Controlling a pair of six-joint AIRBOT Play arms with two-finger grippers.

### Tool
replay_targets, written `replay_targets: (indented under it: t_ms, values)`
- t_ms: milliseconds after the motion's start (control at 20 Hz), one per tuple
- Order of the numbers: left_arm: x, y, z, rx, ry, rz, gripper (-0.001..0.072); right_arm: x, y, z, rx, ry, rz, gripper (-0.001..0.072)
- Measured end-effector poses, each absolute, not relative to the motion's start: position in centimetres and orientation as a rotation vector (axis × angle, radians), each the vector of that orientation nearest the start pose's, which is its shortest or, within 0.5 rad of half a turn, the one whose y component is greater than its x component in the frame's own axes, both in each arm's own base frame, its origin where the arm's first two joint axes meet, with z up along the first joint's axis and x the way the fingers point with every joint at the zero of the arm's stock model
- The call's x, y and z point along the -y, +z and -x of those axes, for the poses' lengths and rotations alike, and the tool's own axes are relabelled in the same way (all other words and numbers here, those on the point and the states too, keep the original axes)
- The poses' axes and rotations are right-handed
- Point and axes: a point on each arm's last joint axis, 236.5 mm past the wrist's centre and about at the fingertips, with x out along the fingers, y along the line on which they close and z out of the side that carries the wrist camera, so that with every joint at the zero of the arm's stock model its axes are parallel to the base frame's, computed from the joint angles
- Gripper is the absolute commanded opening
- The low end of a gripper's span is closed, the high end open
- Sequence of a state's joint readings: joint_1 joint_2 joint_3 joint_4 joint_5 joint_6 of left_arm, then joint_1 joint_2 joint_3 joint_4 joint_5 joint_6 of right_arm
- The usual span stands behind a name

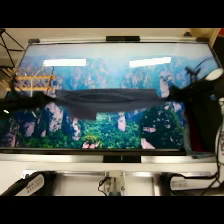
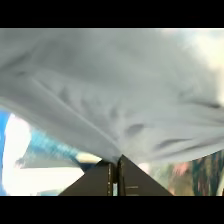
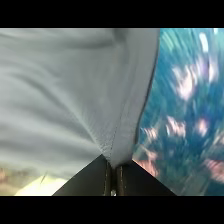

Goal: Fold the shirts.

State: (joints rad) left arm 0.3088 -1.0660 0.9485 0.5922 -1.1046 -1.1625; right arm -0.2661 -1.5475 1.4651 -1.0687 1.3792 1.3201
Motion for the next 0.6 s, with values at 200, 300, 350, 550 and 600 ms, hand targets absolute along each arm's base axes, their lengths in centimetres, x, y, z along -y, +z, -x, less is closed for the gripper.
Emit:
replay_targets:
  t_ms: [200, 300, 350, 550, 600]
  values:
    - [5.1, 37.2, -36.9, -0.289, -0.477, 0.311, 0.0035, 1.9, 25.4, -43.8, -0.733, 0.209, -0.109, 0.0067]
    - [6.7, 48.5, -30.9, -0.022, -0.468, 0.126, 0.0035, 2.2, 37.5, -39.5, -0.411, 0.122, 0.011, 0.0067]
    - [7.6, 52.4, -27.7, 0.082, -0.452, 0.060, 0.0035, 2.2, 42.2, -36.7, -0.281, 0.078, 0.046, 0.0067]
    - [10.0, 59.0, -16.5, 0.302, -0.347, -0.052, 0.0035, 2.3, 52.2, -24.4, 0.024, -0.091, 0.115, 0.0067]
    - [10.2, 59.1, -15.0, 0.316, -0.324, -0.060, 0.0036, 2.6, 52.6, -22.1, 0.037, -0.127, 0.126, 0.0067]
